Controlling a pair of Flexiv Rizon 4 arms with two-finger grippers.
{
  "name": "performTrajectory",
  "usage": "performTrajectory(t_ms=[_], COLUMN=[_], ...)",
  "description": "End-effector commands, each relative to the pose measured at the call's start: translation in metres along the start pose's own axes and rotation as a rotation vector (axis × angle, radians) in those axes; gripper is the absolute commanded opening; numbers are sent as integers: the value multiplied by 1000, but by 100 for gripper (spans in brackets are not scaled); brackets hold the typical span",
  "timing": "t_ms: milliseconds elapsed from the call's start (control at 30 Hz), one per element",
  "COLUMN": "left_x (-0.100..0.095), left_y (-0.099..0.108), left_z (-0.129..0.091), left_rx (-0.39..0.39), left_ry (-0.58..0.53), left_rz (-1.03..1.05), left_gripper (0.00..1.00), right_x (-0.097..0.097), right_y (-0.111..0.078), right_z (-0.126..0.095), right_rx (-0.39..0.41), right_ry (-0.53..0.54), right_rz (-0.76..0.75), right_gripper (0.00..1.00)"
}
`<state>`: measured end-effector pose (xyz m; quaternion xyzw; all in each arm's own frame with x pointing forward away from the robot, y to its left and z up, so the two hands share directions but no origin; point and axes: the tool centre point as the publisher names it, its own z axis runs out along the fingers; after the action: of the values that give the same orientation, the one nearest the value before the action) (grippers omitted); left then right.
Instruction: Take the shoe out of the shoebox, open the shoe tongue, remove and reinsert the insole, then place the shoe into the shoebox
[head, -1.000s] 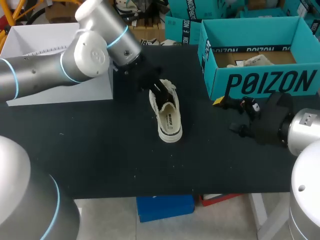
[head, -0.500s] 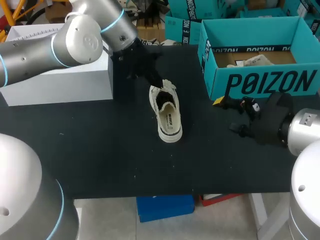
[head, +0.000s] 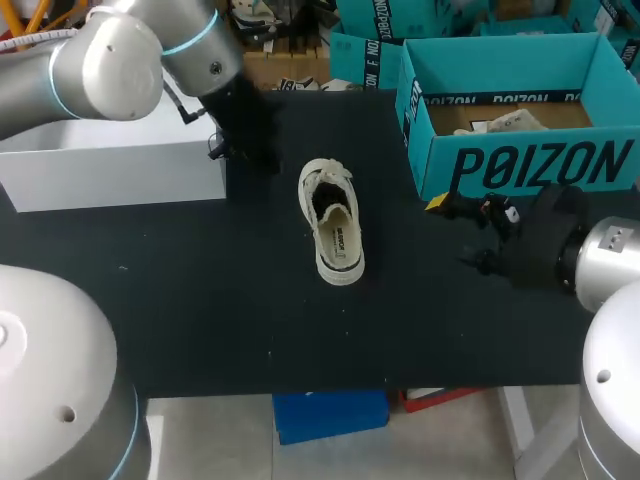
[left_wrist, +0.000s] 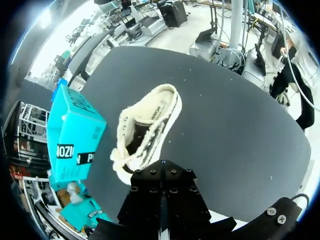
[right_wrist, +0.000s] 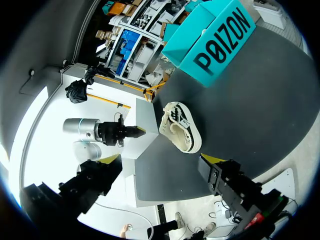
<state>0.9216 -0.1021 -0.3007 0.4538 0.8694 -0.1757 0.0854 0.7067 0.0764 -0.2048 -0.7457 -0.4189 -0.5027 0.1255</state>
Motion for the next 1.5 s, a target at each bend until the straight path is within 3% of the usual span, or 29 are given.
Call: performTrajectory(t_ms=[33,433,467,500,567,667,1133,1233,1400,1500], left_x=[29,84,88,92,97,99,99,99,99,99], left_y=[-6,1,2,3,3,3,3,3,3,3], left_z=[-23,-36,-36,-36,-35,-34,-34,-34,-34,-34], left_rx=[-40,-86,-90,-88,-96,-109,-109,-109,-109,-109], left_ry=[44,96,96,93,63,-19,-19,-19,-19,-19], left_rz=[-41,-142,-150,-155,-171,-167,-167,-167,-167,-167], left_gripper=[0,0,5,24,100,100,100,100,100,100], right_x=[-7,-7,-7,-7,-7,-7,4,6,14,13], right_y=[0,0,0,0,0,0,4,7,31,43], right_z=[0,0,0,0,0,0,10,10,11,20], right_rx=[215,215,215,215,215,215,241,290,417,505], right_ry=[57,57,57,57,57,57,44,15,-90,-100], right_rz=[16,16,16,16,16,16,-4,-21,-108,-203], right_gripper=[100,100,100,100,100,100,100,100,100,100])
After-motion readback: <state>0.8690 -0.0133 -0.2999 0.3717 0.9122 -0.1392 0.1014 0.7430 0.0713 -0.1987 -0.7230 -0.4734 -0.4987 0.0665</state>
